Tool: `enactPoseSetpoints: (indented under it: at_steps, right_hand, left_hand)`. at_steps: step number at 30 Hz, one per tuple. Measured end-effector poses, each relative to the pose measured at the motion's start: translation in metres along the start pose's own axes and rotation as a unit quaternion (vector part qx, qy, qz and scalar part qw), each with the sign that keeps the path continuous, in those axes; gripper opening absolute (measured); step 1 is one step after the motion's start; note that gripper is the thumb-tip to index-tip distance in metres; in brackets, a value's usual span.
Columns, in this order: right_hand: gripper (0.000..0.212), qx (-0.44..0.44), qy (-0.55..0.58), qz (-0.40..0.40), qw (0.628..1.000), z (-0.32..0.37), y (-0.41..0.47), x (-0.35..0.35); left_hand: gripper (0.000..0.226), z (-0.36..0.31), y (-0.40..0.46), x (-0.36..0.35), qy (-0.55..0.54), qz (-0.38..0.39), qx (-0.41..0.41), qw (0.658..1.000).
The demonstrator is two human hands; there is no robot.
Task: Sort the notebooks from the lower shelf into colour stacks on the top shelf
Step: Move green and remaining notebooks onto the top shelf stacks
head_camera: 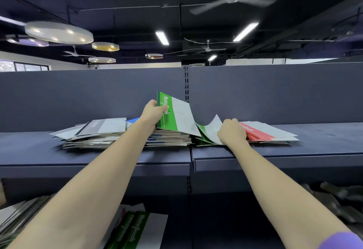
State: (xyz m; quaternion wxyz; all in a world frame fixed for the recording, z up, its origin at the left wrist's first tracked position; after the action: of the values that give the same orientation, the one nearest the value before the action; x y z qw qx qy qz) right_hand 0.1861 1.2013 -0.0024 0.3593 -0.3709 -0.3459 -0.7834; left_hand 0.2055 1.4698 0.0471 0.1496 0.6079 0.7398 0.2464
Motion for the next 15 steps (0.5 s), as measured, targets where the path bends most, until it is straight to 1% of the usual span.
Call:
enactPoseSetpoints:
  at_steps: [5, 9, 11, 13, 15]
  right_hand:
    - [0.034, 0.023, -0.093, -0.059, 0.994, 0.0039, -0.0018, 0.0094]
    - [0.036, 0.002, -0.077, -0.041, 0.996, -0.0019, 0.0033, 0.0103]
    - [0.034, 0.008, -0.071, -0.043, 0.997, -0.0035, 0.0023, 0.0103]
    - [0.033, 0.045, -0.082, -0.046, 0.995, -0.0035, 0.0019, 0.0079]
    - [0.031, 0.104, -0.064, -0.024, 0.992, 0.0003, 0.0002, 0.0044]
  left_hand:
    - [0.012, -0.0016, -0.0016, 0.0012, -0.021, 0.002, 0.009, 1.0]
    - [0.012, -0.0025, -0.0042, 0.0011, -0.029, 0.001, 0.024, 0.999]
    - [0.013, -0.0023, -0.0044, 0.0013, -0.044, 0.004, 0.033, 0.998]
    - [0.016, -0.0024, -0.0054, 0.0024, -0.063, 0.008, 0.052, 0.997]
    - [0.018, -0.0005, -0.0042, 0.0035, -0.069, 0.009, 0.065, 0.995]
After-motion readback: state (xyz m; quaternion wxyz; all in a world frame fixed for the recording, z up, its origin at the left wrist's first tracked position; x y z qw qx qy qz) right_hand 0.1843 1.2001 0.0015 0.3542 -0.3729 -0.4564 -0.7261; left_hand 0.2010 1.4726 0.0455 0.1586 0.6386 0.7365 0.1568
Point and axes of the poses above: each hand's wrist, its own y-axis towards the middle knuckle, its own x-axis out of the back of the hand, z = x × y, the point moved 4 cm from there along y, towards the middle knuckle, and after that the axes turned 15 degrees about -x, right-handed, at the moved point
